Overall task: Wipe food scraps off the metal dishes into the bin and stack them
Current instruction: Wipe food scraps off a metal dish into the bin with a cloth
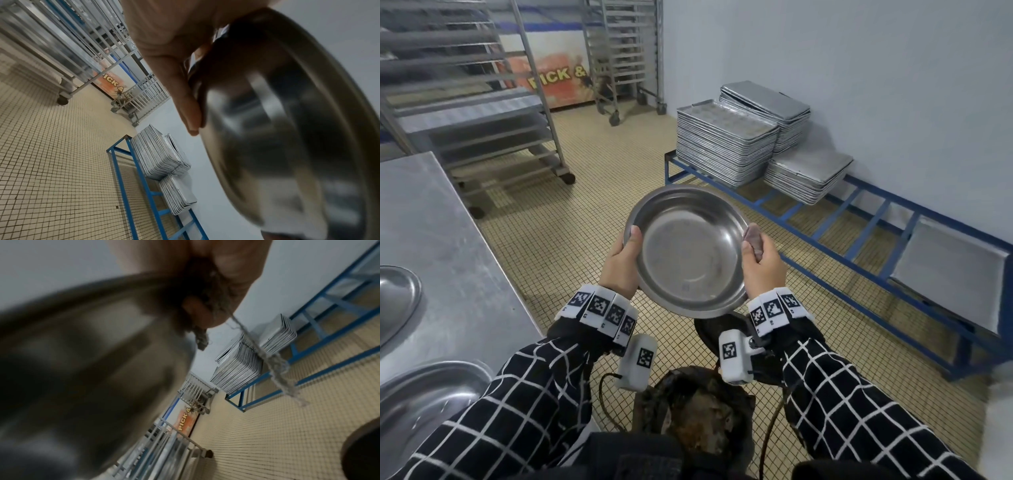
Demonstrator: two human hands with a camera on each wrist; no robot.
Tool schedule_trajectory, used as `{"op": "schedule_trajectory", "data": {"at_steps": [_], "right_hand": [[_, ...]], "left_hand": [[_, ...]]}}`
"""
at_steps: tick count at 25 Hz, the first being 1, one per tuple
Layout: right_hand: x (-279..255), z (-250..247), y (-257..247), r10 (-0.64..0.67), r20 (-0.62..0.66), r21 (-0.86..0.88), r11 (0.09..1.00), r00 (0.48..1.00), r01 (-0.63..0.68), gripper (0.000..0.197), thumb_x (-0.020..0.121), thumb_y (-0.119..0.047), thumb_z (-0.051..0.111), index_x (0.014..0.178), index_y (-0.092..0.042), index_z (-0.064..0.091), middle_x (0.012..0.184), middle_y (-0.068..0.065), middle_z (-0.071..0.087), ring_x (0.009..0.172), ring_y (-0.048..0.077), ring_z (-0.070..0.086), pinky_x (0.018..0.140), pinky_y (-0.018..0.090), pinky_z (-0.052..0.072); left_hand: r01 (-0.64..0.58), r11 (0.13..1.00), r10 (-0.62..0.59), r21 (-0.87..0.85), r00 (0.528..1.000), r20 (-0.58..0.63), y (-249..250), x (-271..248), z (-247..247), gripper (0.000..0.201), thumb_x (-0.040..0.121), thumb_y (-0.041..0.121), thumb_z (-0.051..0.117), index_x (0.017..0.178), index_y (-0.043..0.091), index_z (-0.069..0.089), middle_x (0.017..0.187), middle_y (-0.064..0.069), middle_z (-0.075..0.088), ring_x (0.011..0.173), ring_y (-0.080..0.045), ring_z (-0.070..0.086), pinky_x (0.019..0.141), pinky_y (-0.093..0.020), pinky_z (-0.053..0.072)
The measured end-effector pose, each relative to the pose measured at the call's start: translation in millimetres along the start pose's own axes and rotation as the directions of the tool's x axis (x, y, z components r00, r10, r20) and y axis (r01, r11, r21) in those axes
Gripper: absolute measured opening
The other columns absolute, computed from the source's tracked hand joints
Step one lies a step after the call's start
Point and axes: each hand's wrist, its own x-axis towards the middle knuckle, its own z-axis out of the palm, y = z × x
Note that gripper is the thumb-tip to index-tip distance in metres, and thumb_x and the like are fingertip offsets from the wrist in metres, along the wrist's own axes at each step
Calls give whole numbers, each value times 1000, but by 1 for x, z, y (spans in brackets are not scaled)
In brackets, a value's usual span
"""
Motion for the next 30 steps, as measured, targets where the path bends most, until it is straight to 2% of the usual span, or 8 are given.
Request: {"op": "schedule_trajectory", "data": {"at_steps": [5, 8, 12, 17, 22, 26, 28, 30], "right_hand": [[-1, -5, -9, -21, -44, 21, 1000, 999, 22, 26, 96, -27, 52, 120, -17, 52, 92, -15, 57, 88, 7, 59, 74, 23, 48], [10, -24, -14, -88, 52, -70, 993, 995, 91, 21, 96, -30, 53, 112, -16, 55, 95, -7, 61, 85, 7, 59, 66, 18, 43], [6, -39, -12, -100, 150, -84, 990, 984, 113, 14, 94, -32, 55, 99, -19, 59, 88, -7, 62, 83, 9, 61, 72, 24, 48], [-24, -26, -12, -4, -13, 29, 1000, 1000, 4, 19, 96, -30, 53, 109, -17, 56, 91, -11, 58, 84, 4, 58, 72, 23, 50], [-33, -4, -27, 61, -156, 233, 972, 986, -24, 26, 96, -29, 53, 119, -17, 52, 100, -9, 60, 90, 5, 61, 77, 25, 52], [-26, -11, -34, -12, -152, 216, 975, 988, 45, 25, 96, -26, 52, 119, -16, 52, 98, -9, 60, 86, 4, 60, 71, 20, 49], [-17, -24, -33, -48, -101, 144, 988, 994, 63, 26, 96, -28, 52, 120, -16, 53, 99, -8, 60, 87, 6, 60, 71, 21, 48], [-7, -39, -33, -80, -19, 75, 994, 997, 81, 26, 95, -31, 53, 119, -19, 56, 103, -8, 62, 92, 6, 59, 74, 19, 47]], "left_hand": [[-32, 999, 32, -26, 999, 5, -7, -2, -1, 20, 99, 36, 43, 112, 35, 58, 113, 1, 66, 101, -15, 63, 83, -28, 51], [107, 994, -109, 16, 985, 134, -11, 2, -9, 45, 86, 44, 53, 124, 22, 55, 101, -6, 67, 82, -22, 65, 65, -33, 54], [282, 958, -285, 48, 935, 210, -8, 0, -16, 43, 95, 46, 46, 100, 9, 68, 80, -11, 67, 74, -31, 61, 74, -41, 51], [195, 977, -200, 90, 978, 53, -6, -10, -6, 53, 99, 49, 35, 108, 8, 67, 95, -12, 71, 88, -28, 68, 87, -42, 53], [144, 986, -151, -88, 985, -87, -9, -16, 15, 41, 97, 50, 39, 116, 20, 59, 112, -6, 66, 106, -26, 62, 94, -42, 50], [168, 985, -168, -47, 986, -8, -7, -15, 12, 34, 90, 36, 57, 118, 15, 56, 109, -8, 66, 104, -28, 64, 82, -36, 55], [137, 990, -132, -34, 985, 113, -7, -12, 1, 48, 82, 36, 62, 123, 12, 53, 109, -9, 66, 101, -27, 65, 71, -30, 55], [116, 990, -98, -76, 973, 207, -1, -11, -8, 55, 79, 41, 59, 126, 11, 53, 109, -10, 66, 97, -27, 65, 71, -35, 56]]}}
